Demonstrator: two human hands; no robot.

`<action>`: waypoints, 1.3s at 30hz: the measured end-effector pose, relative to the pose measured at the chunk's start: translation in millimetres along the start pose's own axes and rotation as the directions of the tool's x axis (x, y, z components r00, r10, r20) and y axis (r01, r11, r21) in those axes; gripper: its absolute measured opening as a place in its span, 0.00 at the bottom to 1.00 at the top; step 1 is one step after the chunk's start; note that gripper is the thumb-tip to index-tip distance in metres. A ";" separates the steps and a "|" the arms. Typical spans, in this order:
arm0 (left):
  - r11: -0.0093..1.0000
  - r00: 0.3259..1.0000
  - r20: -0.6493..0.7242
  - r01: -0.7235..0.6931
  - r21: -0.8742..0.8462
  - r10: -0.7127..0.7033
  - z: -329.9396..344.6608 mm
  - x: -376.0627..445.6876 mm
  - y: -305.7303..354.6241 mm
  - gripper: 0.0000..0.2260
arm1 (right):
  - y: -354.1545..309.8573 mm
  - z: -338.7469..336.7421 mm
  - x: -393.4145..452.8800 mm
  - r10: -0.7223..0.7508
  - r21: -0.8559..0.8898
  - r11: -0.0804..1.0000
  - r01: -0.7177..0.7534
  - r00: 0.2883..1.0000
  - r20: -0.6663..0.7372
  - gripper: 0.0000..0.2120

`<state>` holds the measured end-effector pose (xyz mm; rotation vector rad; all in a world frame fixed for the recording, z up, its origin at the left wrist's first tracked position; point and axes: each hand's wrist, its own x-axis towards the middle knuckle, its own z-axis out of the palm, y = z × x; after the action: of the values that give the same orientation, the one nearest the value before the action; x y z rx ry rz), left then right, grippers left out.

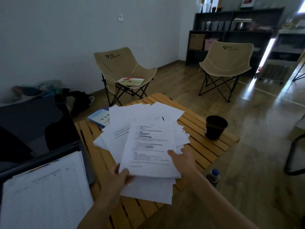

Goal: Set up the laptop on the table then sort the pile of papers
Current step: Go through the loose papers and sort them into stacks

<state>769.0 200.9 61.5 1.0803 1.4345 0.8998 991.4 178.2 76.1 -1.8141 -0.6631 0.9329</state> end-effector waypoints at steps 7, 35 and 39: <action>0.936 0.967 0.249 -0.046 0.350 -0.046 -43.6 -22.9 -0.7 0.05 | 10.6 3.8 -1.0 0.061 -0.365 0.931 0.003 0.985 0.163 0.06; 0.970 0.983 -0.001 -0.179 0.167 0.181 12.6 37.4 23.4 0.14 | 3.9 4.0 25.7 -0.073 -0.503 0.855 0.129 0.989 0.130 0.32; 0.979 0.975 0.093 -0.200 -0.026 0.202 4.9 34.0 35.8 0.19 | -0.8 -8.7 30.0 -0.128 -0.343 0.926 0.156 0.986 0.105 0.31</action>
<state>778.5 243.9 84.3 1.2560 1.2531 0.9876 1015.4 197.3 69.8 -2.0135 -1.0534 0.8315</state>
